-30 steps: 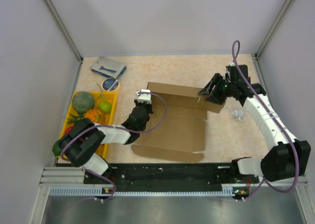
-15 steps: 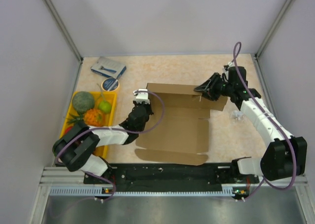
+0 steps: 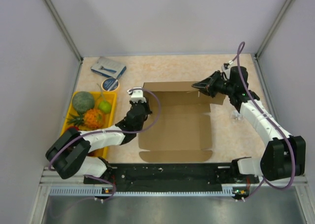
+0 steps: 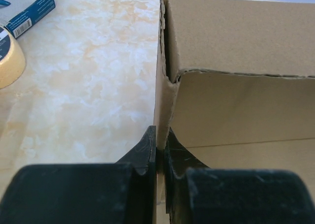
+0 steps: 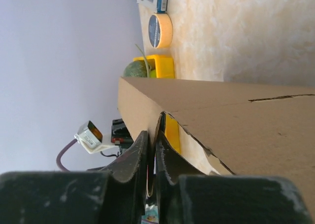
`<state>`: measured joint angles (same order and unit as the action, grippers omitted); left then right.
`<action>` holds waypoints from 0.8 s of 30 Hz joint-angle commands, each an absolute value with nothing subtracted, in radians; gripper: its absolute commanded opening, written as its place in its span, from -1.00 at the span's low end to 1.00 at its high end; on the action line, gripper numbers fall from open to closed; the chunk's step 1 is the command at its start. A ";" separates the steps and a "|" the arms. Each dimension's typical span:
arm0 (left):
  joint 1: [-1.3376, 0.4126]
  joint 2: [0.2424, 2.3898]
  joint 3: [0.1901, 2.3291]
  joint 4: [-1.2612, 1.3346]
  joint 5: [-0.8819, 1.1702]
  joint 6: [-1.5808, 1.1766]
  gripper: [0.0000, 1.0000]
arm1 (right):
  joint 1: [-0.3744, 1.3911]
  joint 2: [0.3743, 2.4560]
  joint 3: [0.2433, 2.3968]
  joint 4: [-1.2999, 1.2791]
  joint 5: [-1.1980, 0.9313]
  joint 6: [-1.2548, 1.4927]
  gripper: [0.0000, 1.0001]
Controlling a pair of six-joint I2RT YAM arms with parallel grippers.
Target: Fold the paper box
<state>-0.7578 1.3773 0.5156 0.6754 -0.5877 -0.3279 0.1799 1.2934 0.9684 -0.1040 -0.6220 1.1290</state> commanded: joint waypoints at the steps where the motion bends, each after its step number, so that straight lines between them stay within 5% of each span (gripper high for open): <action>1: -0.764 1.319 0.584 0.599 -0.574 -0.417 -1.00 | 0.164 1.308 1.076 -0.094 -0.715 1.044 -0.46; 2: -0.765 1.316 0.594 0.574 -0.598 -0.432 -1.00 | 0.158 1.305 1.104 -0.159 -0.710 0.987 0.00; 5: -0.761 1.309 0.635 0.462 -0.630 -0.466 -1.00 | 0.138 1.249 1.187 -0.410 -0.683 0.766 0.58; 6: -0.758 1.308 0.650 0.437 -0.634 -0.474 -1.00 | 0.123 1.224 1.195 -0.457 -0.689 0.718 0.61; 13: -0.718 1.275 0.709 0.298 -0.592 -0.517 -1.00 | 0.014 0.907 1.005 -0.664 -0.577 0.407 0.71; 15: -0.712 1.256 0.719 0.269 -0.580 -0.514 -1.00 | 0.021 0.868 0.948 -0.675 -0.514 0.358 0.60; 19: -0.706 1.192 0.736 0.215 -0.563 -0.511 -1.00 | 0.112 0.891 0.927 -0.672 -0.333 0.341 0.37; 24: -0.706 1.151 0.720 0.221 -0.566 -0.503 -1.00 | 0.163 0.960 0.896 -0.518 -0.239 0.397 0.35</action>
